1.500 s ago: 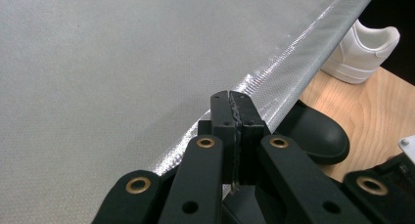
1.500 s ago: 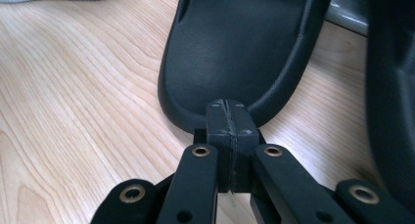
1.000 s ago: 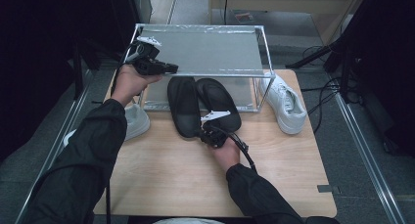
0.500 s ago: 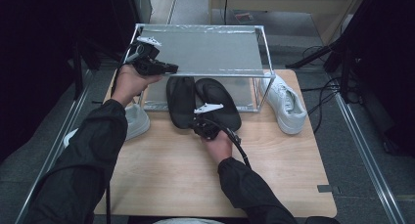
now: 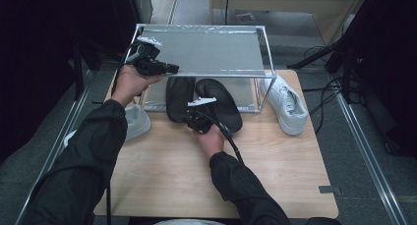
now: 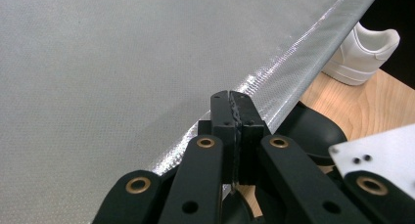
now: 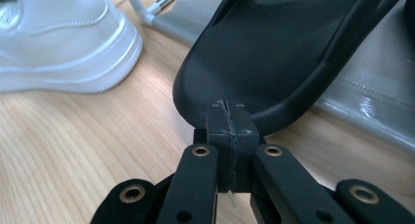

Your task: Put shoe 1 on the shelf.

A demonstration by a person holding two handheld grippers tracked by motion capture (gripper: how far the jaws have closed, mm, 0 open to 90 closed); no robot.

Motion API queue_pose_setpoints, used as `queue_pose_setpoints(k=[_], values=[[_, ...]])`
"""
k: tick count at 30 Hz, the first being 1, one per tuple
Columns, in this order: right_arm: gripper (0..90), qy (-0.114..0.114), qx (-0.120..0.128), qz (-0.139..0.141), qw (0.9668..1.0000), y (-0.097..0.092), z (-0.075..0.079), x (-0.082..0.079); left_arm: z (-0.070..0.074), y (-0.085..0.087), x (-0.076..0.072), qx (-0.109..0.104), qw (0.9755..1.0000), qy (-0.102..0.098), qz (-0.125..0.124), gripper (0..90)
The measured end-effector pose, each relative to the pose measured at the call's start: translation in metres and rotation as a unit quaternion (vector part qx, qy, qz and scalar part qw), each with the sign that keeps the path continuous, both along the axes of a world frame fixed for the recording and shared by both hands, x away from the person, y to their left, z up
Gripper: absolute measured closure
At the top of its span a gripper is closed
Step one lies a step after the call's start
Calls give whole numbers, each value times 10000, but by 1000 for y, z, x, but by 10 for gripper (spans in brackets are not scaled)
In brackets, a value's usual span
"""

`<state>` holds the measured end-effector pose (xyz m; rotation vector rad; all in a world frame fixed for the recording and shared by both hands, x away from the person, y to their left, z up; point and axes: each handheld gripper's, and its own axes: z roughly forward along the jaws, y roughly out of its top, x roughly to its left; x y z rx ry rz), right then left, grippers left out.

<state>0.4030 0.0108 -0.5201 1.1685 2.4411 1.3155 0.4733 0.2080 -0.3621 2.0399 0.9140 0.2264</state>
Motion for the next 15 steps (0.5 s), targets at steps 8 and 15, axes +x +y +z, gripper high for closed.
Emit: queue_pose_setpoints(k=[8, 15], values=[[900, 42, -21, -276, 9996, 9, 0, 21, 0, 0, 0, 2, 10000, -16, -13, 900], [900, 138, 172, -443, 9988, 12, -4, 30, -3, 2, 0, -100, 9999, -26, 20, 900]])
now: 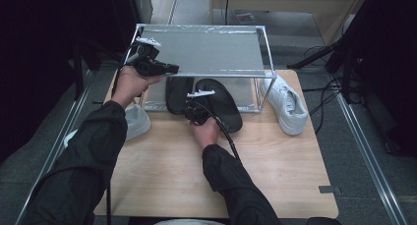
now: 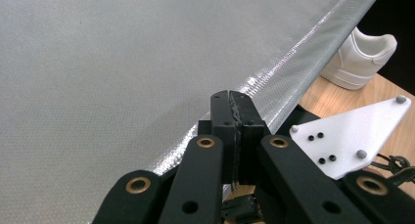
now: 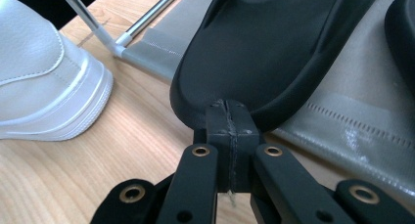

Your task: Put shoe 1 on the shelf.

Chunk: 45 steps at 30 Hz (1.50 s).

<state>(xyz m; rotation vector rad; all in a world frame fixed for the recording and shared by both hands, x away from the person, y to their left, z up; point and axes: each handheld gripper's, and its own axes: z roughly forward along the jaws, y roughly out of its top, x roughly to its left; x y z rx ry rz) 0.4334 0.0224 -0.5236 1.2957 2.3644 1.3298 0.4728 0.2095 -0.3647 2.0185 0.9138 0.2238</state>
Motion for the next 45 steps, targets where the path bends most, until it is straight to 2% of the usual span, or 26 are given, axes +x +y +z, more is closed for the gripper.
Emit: queue_pose_setpoints(k=[4, 8, 17, 21, 29, 30, 32, 34, 37, 42, 44, 45], values=[[900, 18, -91, 43, 9999, 0, 2, 1, 0, 0, 0, 9, 10000, -11, 5, 900], [900, -25, -126, 145, 9998, -5, 6, -5, 0, 0, 0, 22, 10000, -4, 8, 900], [900, -96, -84, 283, 9995, -32, 16, -29, 1, -1, 0, 30, 10000, 20, 11, 900], [900, -186, -205, 429, 9987, -49, 22, -43, 1, -1, 0, 34, 10000, 22, 14, 900], [900, -150, -211, 453, 9986, -87, 28, -61, 1, -2, 0, 48, 10000, 30, 38, 900], [900, -124, -180, 436, 9988, -94, 28, -63, 1, -2, 0, 53, 10000, 32, 44, 900], [900, -56, 32, 416, 9991, -113, 32, -69, 2, -2, 1, 51, 10000, 47, 45, 900], [900, -50, 26, 407, 9992, -119, 34, -72, 2, -2, 1, 54, 10000, 50, 49, 900], [900, -281, -196, 354, 9988, -142, 38, -79, 2, -3, 0, 103, 9999, 54, 79, 900], [900, -262, -361, 239, 9987, -165, 35, -82, 3, -3, 0, 123, 9999, 27, 74, 900], [900, -290, -353, 220, 9987, -170, 34, -83, 3, -4, 0, 122, 9999, 35, 77, 900], [900, -267, -338, 159, 9989, -180, 32, -84, 3, -4, 0, 129, 9999, 31, 79, 900]])
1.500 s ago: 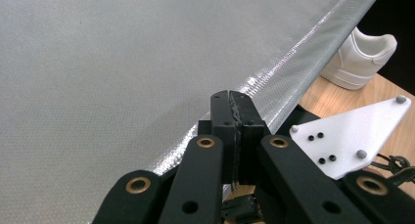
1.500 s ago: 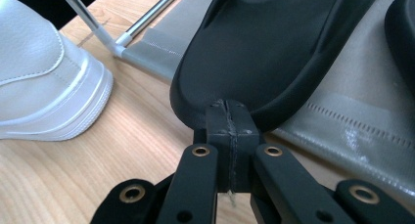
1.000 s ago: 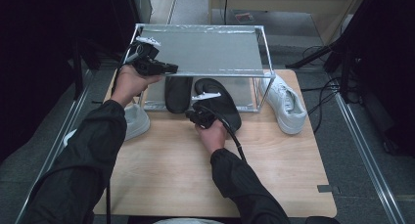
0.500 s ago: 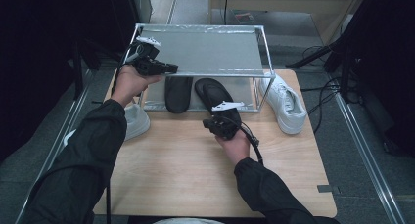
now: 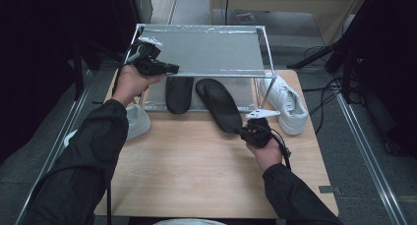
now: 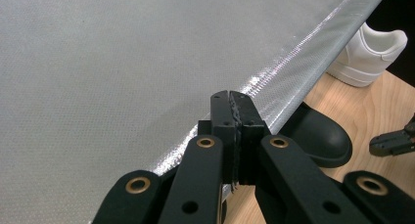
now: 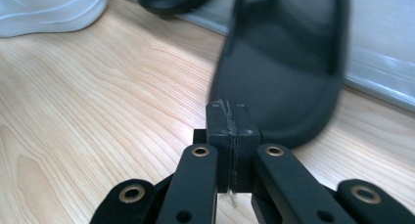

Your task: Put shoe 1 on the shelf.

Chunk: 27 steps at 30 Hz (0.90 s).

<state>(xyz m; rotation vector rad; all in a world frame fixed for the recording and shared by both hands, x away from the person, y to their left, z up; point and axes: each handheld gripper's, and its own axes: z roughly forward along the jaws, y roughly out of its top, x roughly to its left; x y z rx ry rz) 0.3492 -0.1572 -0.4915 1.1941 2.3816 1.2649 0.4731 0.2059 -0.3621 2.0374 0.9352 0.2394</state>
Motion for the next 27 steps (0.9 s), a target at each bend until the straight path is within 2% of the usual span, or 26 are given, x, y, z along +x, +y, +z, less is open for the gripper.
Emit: queue_pose_setpoints(k=[3, 4, 9, 14, 18, 23, 25, 27], values=[[900, -32, -60, -18, 10000, -6, -3, 0, 0, 0, 1, 10, 10000, 5, -8, 900], [900, 61, -256, -38, 9996, -9, -9, 1, 0, 0, 1, -5, 10000, 13, -2, 900], [900, 165, -411, -99, 9990, -11, -18, 6, 0, 0, 1, 18, 10000, -6, -3, 900], [900, 210, -347, -188, 9990, -10, -21, 11, 0, 0, 1, -8, 10000, 10, 5, 900], [900, 237, -274, -244, 9990, -6, -23, 15, 1, -1, 0, 90, 10000, -43, -5, 900], [900, 257, -158, -279, 9992, 9, -25, 22, 2, -3, 1, 176, 9998, -6, -11, 900], [900, 245, -99, -273, 9993, 12, -25, 24, 2, -2, 1, 144, 9999, 0, -25, 900], [900, 273, -9, -253, 9993, 22, -26, 30, -1, 0, 1, 15, 10000, -18, -12, 900]])
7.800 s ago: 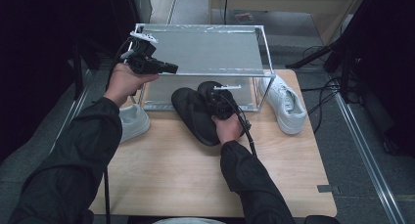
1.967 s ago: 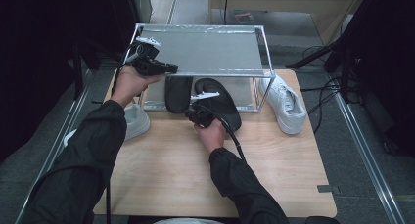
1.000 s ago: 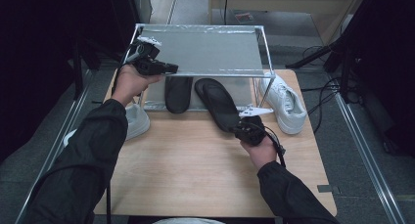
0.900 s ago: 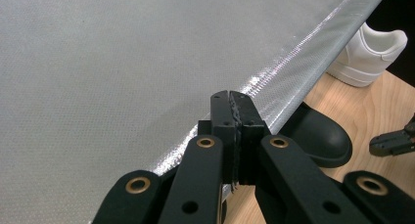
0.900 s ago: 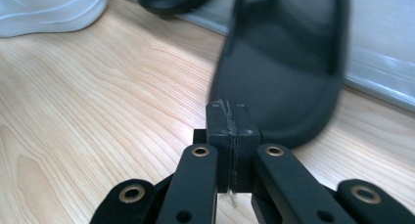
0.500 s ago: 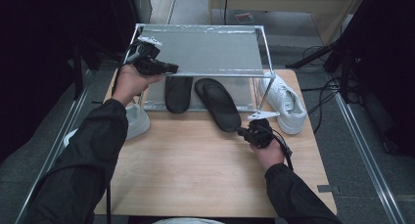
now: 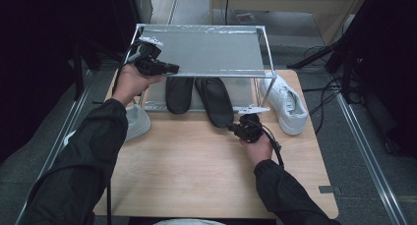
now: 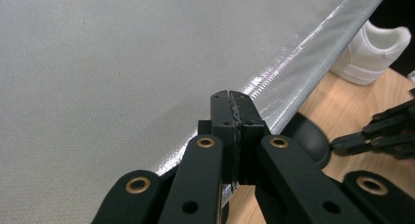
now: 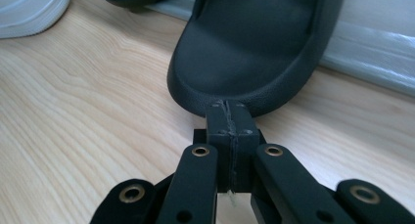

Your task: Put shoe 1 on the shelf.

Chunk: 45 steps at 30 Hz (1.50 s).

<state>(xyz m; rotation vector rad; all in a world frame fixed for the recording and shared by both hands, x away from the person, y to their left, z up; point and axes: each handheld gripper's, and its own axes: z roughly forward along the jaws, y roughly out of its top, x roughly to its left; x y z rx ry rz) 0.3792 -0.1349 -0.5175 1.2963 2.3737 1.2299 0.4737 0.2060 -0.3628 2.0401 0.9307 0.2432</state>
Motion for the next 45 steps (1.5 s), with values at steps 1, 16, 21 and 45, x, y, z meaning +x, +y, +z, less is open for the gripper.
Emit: queue_pose_setpoints(k=[1, 16, 21, 45], values=[[900, -14, 3, 21, 10000, 3, 0, 2, -1, 0, 0, -25, 10000, -11, 18, 900], [900, 61, 325, 6, 9995, 35, 0, 19, 0, 0, 1, -59, 10000, 57, 51, 900], [900, 13, 321, 14, 9995, 41, -1, 22, -1, 0, 1, -57, 10000, 32, 53, 900], [900, 36, 315, 34, 9995, 83, -4, 47, 0, 0, 1, -34, 10000, 22, 5, 900]])
